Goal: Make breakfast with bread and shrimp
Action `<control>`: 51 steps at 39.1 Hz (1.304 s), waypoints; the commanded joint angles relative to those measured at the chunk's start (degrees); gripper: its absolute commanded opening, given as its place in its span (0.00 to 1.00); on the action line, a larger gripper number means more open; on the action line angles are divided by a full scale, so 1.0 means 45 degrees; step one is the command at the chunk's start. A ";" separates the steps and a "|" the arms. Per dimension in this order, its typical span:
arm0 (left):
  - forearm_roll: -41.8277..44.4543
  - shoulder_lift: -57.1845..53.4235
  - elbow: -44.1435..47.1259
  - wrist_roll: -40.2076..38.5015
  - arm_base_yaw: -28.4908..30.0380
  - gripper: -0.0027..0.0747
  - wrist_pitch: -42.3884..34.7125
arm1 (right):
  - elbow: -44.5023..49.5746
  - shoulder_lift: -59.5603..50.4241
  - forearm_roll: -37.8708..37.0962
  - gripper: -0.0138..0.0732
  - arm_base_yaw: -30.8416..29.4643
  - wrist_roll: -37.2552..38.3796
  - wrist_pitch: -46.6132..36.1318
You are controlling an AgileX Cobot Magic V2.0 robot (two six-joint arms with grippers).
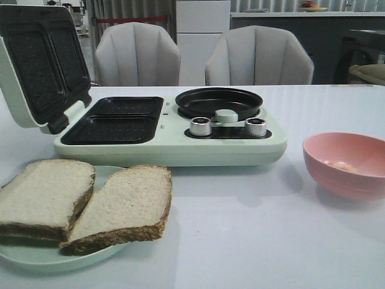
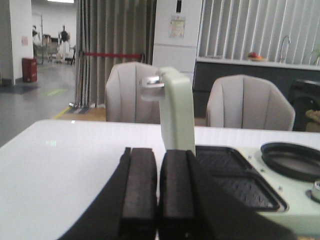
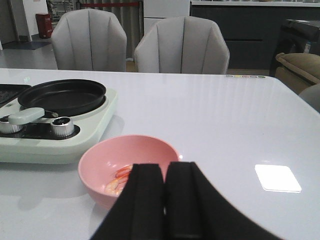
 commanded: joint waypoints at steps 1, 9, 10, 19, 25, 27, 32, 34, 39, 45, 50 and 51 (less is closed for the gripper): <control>-0.0025 -0.0226 0.0259 -0.0071 0.0000 0.18 -0.2772 | -0.0209 -0.0275 -0.0067 0.32 -0.0068 -0.0084 -0.1178; 0.0683 -0.0157 -0.0879 -0.0001 0.0000 0.18 -0.2180 | -0.0209 -0.0275 -0.0067 0.32 -0.0068 -0.0084 -0.1178; 0.0866 -0.0157 -0.1198 -0.0001 0.0000 0.18 -0.1666 | -0.0209 -0.0275 -0.0067 0.32 -0.0068 -0.0084 -0.1178; 0.0840 0.1266 -0.4206 -0.0001 0.0000 0.18 0.2147 | -0.0209 -0.0275 -0.0067 0.32 -0.0070 -0.0084 -0.1165; 0.0804 0.2862 -0.5695 -0.0001 0.0000 0.18 0.4837 | -0.0209 -0.0275 -0.0067 0.32 -0.0070 -0.0084 -0.1165; 0.0707 0.3287 -0.5967 -0.0001 0.0000 0.18 0.5350 | -0.0209 -0.0275 -0.0067 0.32 -0.0070 -0.0084 -0.1165; 0.0653 0.3990 -0.6092 -0.0001 0.0000 0.18 0.5607 | -0.0209 -0.0275 -0.0067 0.32 -0.0070 -0.0084 -0.1165; 0.0963 0.4154 -0.6092 -0.0001 0.0027 0.18 0.5530 | -0.0209 -0.0275 -0.0067 0.32 -0.0070 -0.0084 -0.1165; 0.1013 0.4201 -0.6092 -0.0001 0.0027 0.18 0.5530 | -0.0209 -0.0275 -0.0067 0.32 -0.0070 -0.0084 -0.1165; 0.0988 0.4228 -0.6092 -0.0001 0.0027 0.18 0.5557 | -0.0209 -0.0275 -0.0067 0.32 -0.0070 -0.0084 -0.1165; 0.0988 0.4343 -0.6092 -0.0001 0.0027 0.21 0.5532 | -0.0209 -0.0275 -0.0067 0.32 -0.0070 -0.0084 -0.1165; 0.0988 0.4396 -0.6092 -0.0001 0.0027 0.24 0.5532 | -0.0209 -0.0275 -0.0067 0.32 -0.0070 -0.0084 -0.1165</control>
